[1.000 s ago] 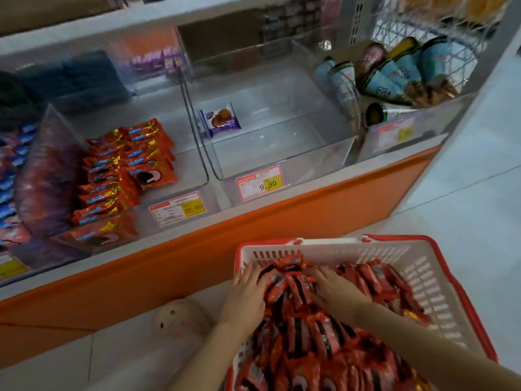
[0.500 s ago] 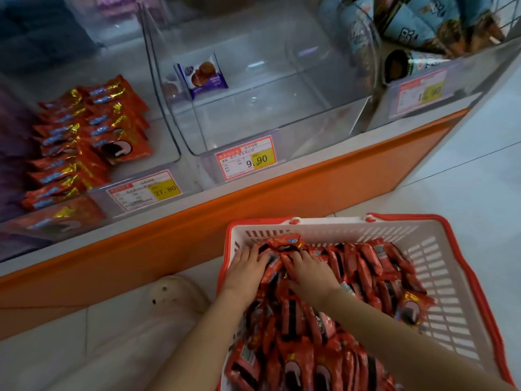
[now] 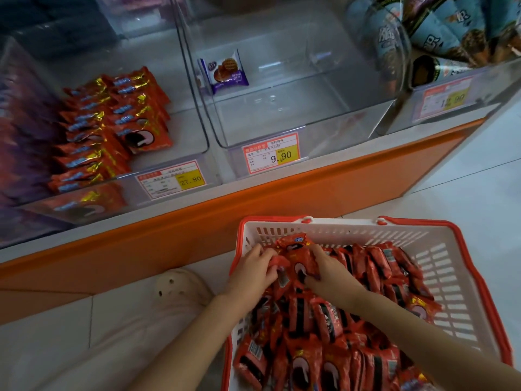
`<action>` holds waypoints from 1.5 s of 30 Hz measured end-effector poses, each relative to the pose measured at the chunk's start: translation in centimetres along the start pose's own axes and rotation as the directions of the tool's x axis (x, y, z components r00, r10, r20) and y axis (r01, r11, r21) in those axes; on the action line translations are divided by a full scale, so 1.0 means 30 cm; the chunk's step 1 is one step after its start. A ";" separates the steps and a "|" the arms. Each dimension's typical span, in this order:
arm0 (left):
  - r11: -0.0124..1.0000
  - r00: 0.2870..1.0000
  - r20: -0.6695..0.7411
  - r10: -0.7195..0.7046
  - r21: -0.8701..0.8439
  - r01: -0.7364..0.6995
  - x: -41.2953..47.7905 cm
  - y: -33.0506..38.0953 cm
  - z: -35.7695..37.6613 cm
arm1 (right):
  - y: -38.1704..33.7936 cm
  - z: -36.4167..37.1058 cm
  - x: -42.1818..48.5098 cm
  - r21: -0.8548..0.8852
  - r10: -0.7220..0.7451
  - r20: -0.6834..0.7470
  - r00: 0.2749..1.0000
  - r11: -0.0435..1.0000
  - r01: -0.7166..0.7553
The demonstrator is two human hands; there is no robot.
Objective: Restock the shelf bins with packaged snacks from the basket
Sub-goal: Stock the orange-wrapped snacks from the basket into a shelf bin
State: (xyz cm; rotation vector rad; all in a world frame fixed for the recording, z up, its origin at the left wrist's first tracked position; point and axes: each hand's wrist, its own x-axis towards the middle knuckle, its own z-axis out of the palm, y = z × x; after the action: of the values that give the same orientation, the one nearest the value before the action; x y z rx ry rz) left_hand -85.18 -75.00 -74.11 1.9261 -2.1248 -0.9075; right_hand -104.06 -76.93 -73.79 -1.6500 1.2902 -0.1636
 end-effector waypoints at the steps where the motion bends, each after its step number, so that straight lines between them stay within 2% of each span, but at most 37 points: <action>1: 0.998 1.000 -0.026 -0.002 -0.058 0.001 -0.023 0.004 -0.015 | -0.013 -0.003 -0.011 0.058 0.004 0.010 1.000 0.998 -0.004; 4: 0.984 0.996 -0.076 -0.042 -0.179 0.027 -0.085 0.015 -0.065 | -0.052 -0.004 -0.033 0.196 0.014 0.004 1.000 0.981 -0.015; 6: 0.960 0.986 -0.122 -0.116 -0.269 0.079 -0.113 0.035 -0.107 | -0.100 -0.002 -0.049 0.307 -0.016 -0.015 1.000 0.952 0.020; 10: 0.835 0.959 -0.150 -0.239 -0.536 0.124 -0.159 0.067 -0.195 | -0.204 0.008 -0.077 0.523 -0.066 -0.037 0.997 0.849 0.075; 13: 0.818 0.960 -0.162 -0.228 -0.567 0.099 -0.205 0.059 -0.243 | -0.266 0.017 -0.092 0.563 -0.074 -0.035 0.997 0.823 0.080; 17: 0.792 0.909 -0.315 -0.272 -0.610 0.026 -0.252 0.021 -0.304 | -0.343 0.026 -0.095 0.589 -0.045 -0.028 0.999 0.807 0.053; 21: 0.752 0.867 -0.405 -0.290 -0.657 -0.055 -0.295 -0.018 -0.394 | -0.421 0.027 -0.100 0.609 -0.008 -0.099 0.995 0.790 0.067; 26: 0.707 0.793 -0.512 -0.330 -0.691 -0.152 -0.340 -0.037 -0.527 | -0.539 0.010 -0.108 0.516 -0.041 -0.205 0.978 0.844 0.144; 29: 0.726 0.732 -0.584 -0.351 -0.664 -0.181 -0.358 -0.054 -0.601 | -0.631 -0.011 -0.104 0.444 -0.111 -0.233 0.966 0.872 0.208; 32: 0.746 0.663 -0.661 -0.352 -0.626 -0.228 -0.379 -0.078 -0.668 | -0.736 -0.034 -0.097 0.415 -0.215 -0.253 0.943 0.857 0.306; 37: 0.747 0.567 -0.707 -0.422 -0.626 -0.225 -0.408 -0.134 -0.761 | -0.918 -0.065 -0.033 0.271 -0.359 -0.327 0.874 0.851 0.450; 40: 0.750 0.539 -0.708 -0.456 -0.632 -0.196 -0.416 -0.158 -0.801 | -0.993 -0.060 0.067 0.274 -0.364 -0.367 0.856 0.837 0.474; 43: 0.743 0.534 -0.687 -0.493 -0.651 -0.152 -0.420 -0.190 -0.819 | -1.038 -0.053 0.196 0.105 -0.400 -0.437 0.806 0.867 0.488; 45: 0.730 0.531 -0.672 -0.516 -0.669 -0.137 -0.424 -0.209 -0.824 | -1.047 -0.049 0.283 -0.077 -0.417 -0.428 0.802 0.901 0.427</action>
State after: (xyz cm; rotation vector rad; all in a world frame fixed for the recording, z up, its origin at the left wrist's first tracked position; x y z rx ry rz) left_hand -65.73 -71.43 -53.60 1.6757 -0.8312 -0.4560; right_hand -80.69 -86.53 -53.24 -1.9319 1.2048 -0.8624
